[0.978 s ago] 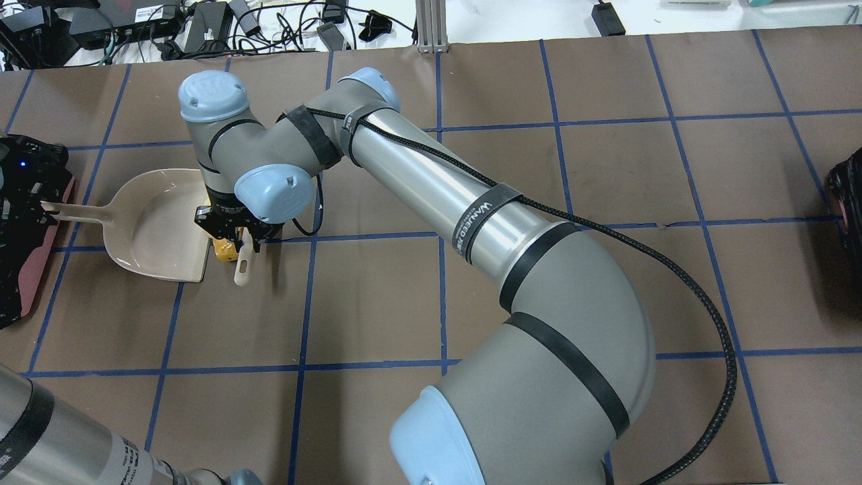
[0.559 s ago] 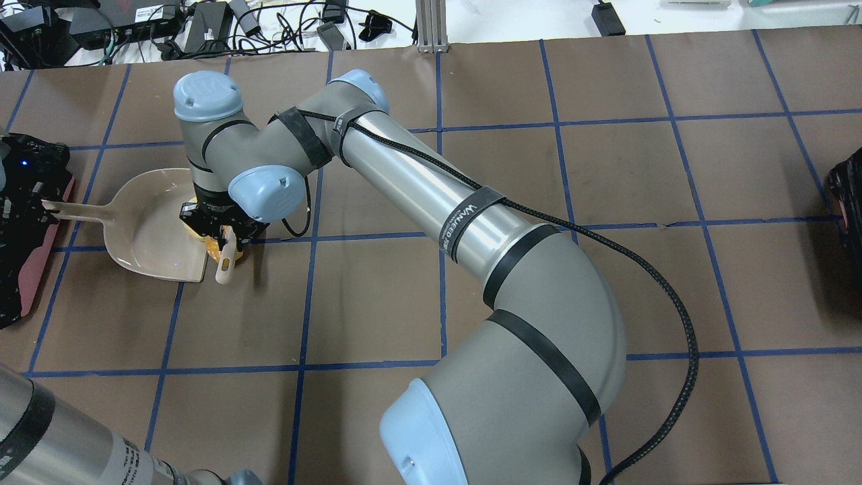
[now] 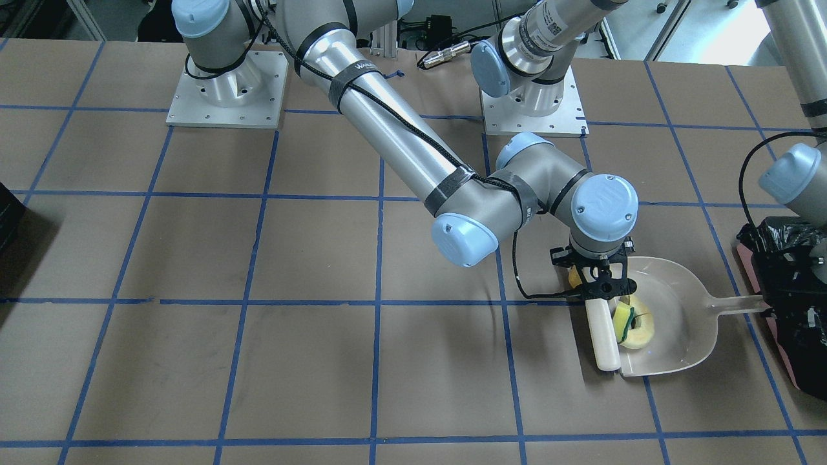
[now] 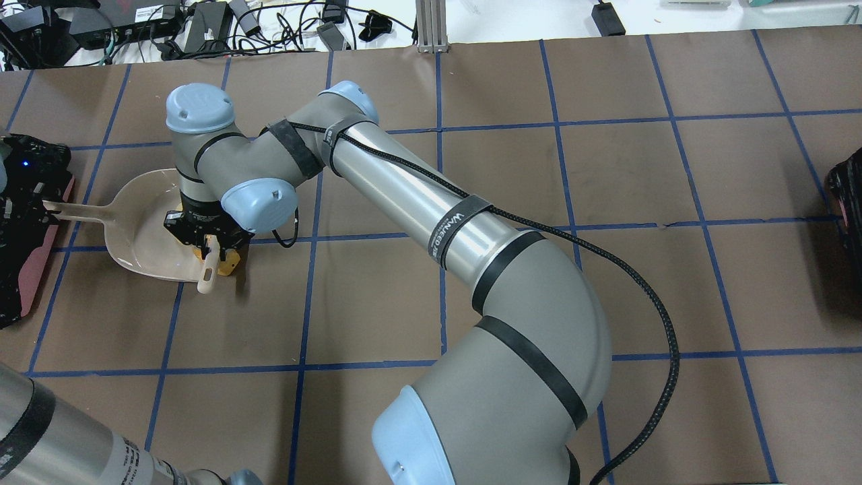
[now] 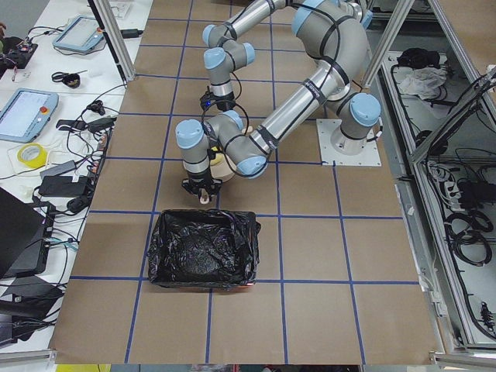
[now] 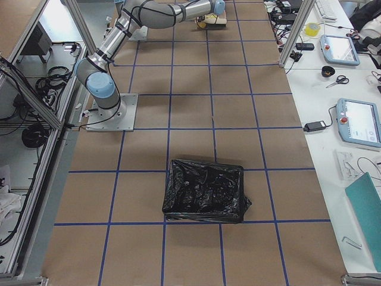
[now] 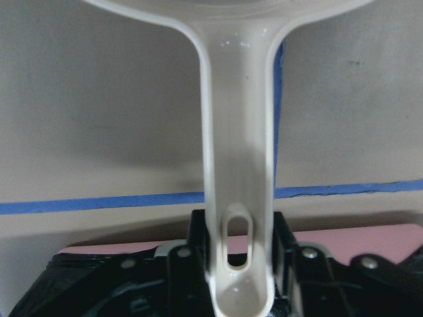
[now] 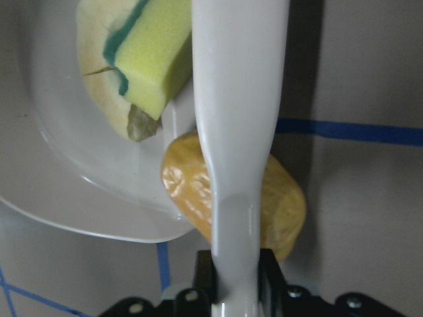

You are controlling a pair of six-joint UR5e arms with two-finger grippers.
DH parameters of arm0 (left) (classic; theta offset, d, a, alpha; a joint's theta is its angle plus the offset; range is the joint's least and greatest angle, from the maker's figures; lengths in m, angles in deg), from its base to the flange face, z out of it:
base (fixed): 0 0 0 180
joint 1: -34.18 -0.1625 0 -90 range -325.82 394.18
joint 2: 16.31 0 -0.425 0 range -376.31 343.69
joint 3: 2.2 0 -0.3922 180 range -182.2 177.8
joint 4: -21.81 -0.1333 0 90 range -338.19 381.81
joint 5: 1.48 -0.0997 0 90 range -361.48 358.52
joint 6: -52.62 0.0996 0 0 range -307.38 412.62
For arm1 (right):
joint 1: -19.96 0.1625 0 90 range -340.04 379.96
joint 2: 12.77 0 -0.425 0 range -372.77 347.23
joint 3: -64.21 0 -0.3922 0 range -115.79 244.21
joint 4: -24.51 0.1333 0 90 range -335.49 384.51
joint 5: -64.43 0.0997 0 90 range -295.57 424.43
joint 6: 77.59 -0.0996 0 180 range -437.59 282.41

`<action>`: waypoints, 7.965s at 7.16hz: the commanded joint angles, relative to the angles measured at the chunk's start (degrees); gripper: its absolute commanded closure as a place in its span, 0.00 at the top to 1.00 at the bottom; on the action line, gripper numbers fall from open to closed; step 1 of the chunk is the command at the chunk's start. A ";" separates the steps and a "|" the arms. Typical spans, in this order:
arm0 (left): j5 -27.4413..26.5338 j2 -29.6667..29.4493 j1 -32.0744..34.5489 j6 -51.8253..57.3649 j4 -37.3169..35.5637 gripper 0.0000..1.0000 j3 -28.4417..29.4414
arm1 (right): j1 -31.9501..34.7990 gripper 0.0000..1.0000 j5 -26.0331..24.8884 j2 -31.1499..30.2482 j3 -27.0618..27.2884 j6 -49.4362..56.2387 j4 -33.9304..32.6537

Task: Sweep and dump trash in nearest bin
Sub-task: 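Sweep the paper ball and sponge into the dustpan with the brush, then keep brushing the debris deeper into the dustpan with the right gripper, then lift the brush away while the left gripper raises the loaded dustpan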

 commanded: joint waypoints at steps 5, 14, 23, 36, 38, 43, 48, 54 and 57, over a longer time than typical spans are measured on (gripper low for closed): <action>0.00 -0.14 0.00 0.09 -0.09 0.00 0.07 | 1.27 0.00 0.09 -4.97 -3.59 -1.68 4.32; -1.05 -0.76 0.00 0.00 -0.96 0.00 0.08 | 1.62 0.00 -0.65 -12.82 14.06 -14.56 8.39; -2.64 -0.85 0.26 0.00 -1.67 0.00 -0.01 | 6.53 0.00 -4.44 -9.31 14.35 -30.75 -2.19; -2.55 -0.85 0.26 0.00 -1.67 0.00 -0.01 | 7.68 0.00 -7.33 -2.02 5.65 -19.19 -10.89; -2.64 -0.85 0.26 0.00 -1.67 0.00 -0.02 | 7.68 0.00 -8.48 -1.75 5.65 -14.18 -9.41; -2.64 -0.85 0.26 0.00 -1.67 0.00 -0.10 | 8.30 0.00 -8.22 -2.20 2.51 -9.40 -8.52; -2.29 -0.85 0.26 0.35 -1.76 0.00 -0.02 | 3.05 0.00 -12.44 -11.39 7.57 -5.63 5.34; 7.53 1.52 -0.96 0.89 3.41 0.00 0.51 | -11.37 0.00 -19.38 -32.22 32.22 5.60 13.81; 11.40 3.62 -3.59 -1.75 10.16 0.00 2.08 | -13.06 0.00 -19.82 -38.65 46.04 5.62 9.52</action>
